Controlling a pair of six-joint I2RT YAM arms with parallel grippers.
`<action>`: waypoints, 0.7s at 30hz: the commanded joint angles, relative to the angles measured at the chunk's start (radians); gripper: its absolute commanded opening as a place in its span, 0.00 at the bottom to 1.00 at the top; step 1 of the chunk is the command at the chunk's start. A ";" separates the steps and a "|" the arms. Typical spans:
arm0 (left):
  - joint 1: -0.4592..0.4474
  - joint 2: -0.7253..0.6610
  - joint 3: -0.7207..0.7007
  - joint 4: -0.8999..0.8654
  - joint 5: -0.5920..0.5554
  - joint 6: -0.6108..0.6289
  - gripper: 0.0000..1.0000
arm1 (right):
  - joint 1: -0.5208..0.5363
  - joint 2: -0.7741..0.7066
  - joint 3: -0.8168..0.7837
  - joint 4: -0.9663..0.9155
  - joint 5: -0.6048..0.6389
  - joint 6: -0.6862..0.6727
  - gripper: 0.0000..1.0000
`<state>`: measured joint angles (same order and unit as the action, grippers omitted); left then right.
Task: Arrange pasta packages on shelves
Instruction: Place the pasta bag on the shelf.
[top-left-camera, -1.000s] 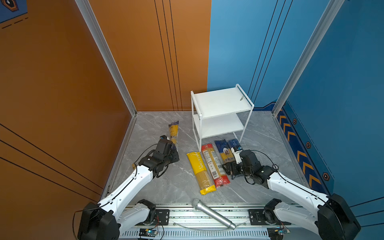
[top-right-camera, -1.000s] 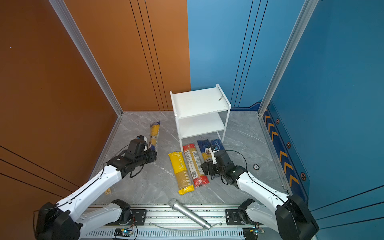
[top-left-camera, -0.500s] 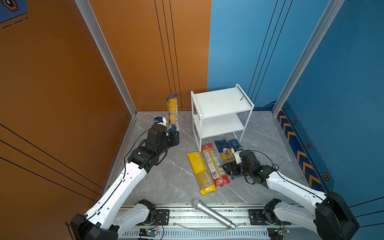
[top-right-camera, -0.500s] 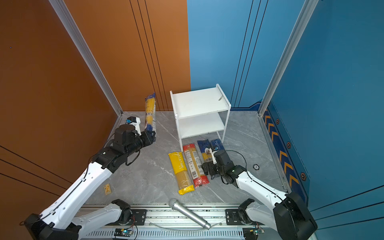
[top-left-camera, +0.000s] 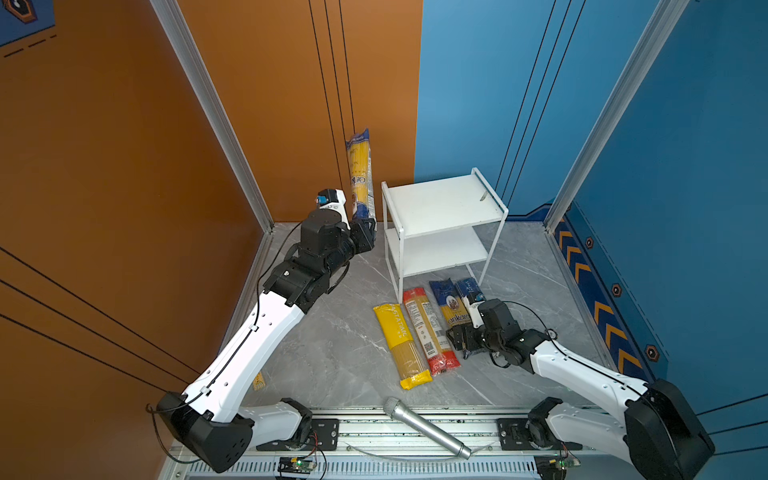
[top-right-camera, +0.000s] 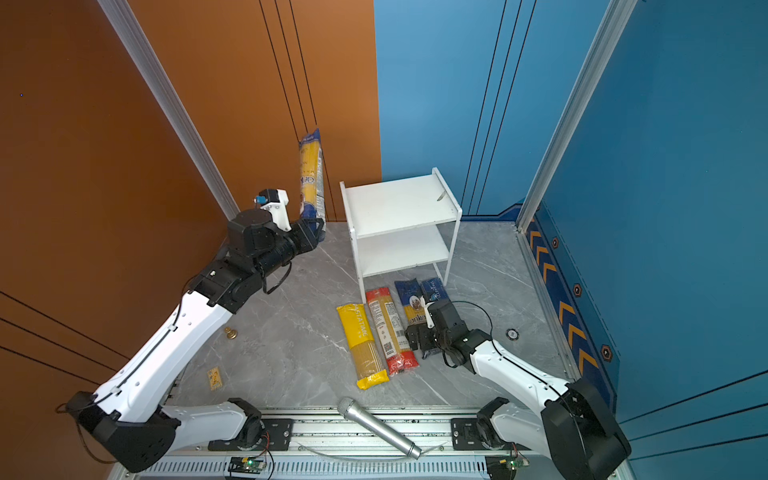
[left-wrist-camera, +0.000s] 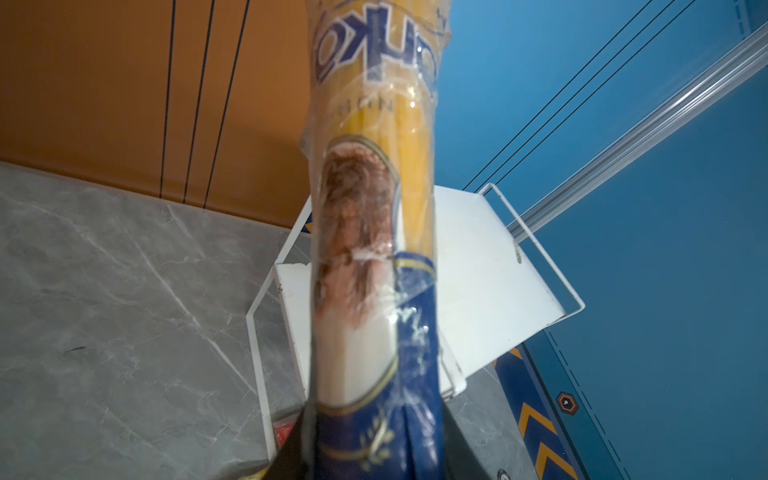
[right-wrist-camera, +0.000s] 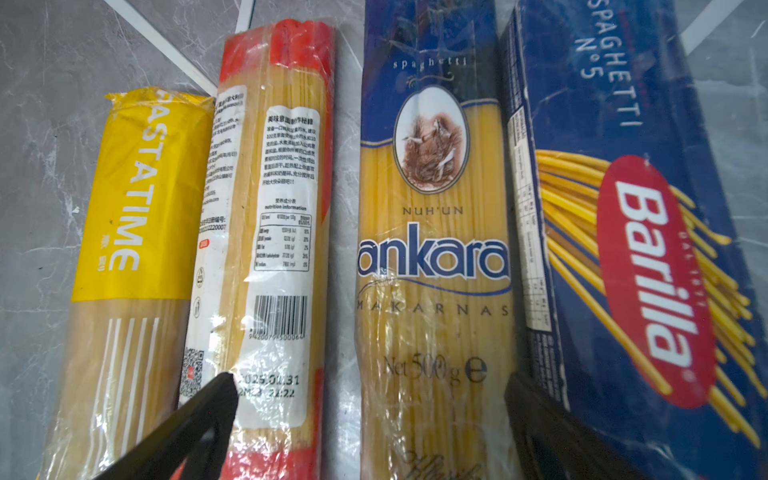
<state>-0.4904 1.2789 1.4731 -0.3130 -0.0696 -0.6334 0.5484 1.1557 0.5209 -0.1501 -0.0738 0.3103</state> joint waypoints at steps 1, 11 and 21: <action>-0.019 -0.004 0.079 0.249 0.026 0.013 0.00 | -0.010 0.016 0.029 -0.028 0.014 -0.027 0.98; -0.082 0.078 0.143 0.377 0.074 -0.059 0.00 | -0.012 0.024 0.030 -0.026 0.011 -0.026 0.98; -0.167 0.204 0.246 0.387 0.068 -0.081 0.00 | -0.013 0.007 0.022 -0.028 0.010 -0.025 0.98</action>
<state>-0.6449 1.4937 1.6360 -0.1192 -0.0082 -0.7258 0.5419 1.1763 0.5209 -0.1497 -0.0742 0.3038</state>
